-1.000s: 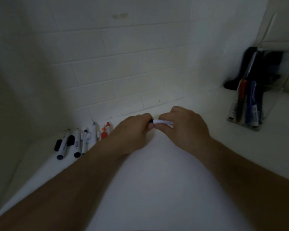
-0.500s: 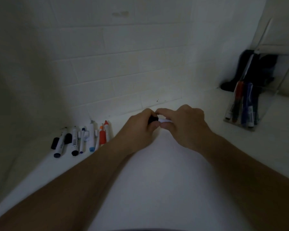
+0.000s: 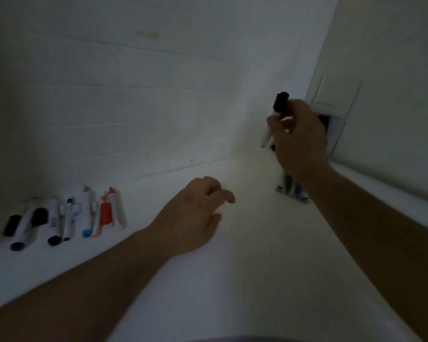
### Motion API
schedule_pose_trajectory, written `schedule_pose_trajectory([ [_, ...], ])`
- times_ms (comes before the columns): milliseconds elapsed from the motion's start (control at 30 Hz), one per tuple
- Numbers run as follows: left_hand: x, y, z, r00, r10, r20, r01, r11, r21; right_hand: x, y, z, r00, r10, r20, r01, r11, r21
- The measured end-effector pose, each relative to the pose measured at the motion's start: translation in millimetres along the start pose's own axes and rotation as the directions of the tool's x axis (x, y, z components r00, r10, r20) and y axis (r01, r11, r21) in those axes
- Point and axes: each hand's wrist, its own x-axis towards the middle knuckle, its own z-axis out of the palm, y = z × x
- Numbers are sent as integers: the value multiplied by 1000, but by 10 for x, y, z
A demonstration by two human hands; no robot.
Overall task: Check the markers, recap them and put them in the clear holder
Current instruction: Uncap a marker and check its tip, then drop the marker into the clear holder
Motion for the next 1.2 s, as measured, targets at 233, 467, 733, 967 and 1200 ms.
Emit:
schedule_pose_trajectory([
  [233, 30, 219, 81, 965, 262, 17, -261, 949, 178, 308, 393, -781, 987, -15, -158, -28, 963, -267],
  [467, -2, 230, 25, 967, 255, 16, -254, 954, 161, 146, 648, -654, 976, 126, 180, 10, 794, -608],
  [733, -13, 201, 32, 975, 222, 5, -220, 961, 169, -3, 640, -692, 888, 333, 318, -35, 738, -674],
  [967, -18, 132, -25, 983, 183, -28, -178, 976, 127, -270, 463, -461, 983, 46, 180, 70, 806, -588],
  [1200, -35, -247, -449, 983, -65, -172, 84, 991, 106, -819, 30, 569, 841, -100, 532, 244, 947, -208],
])
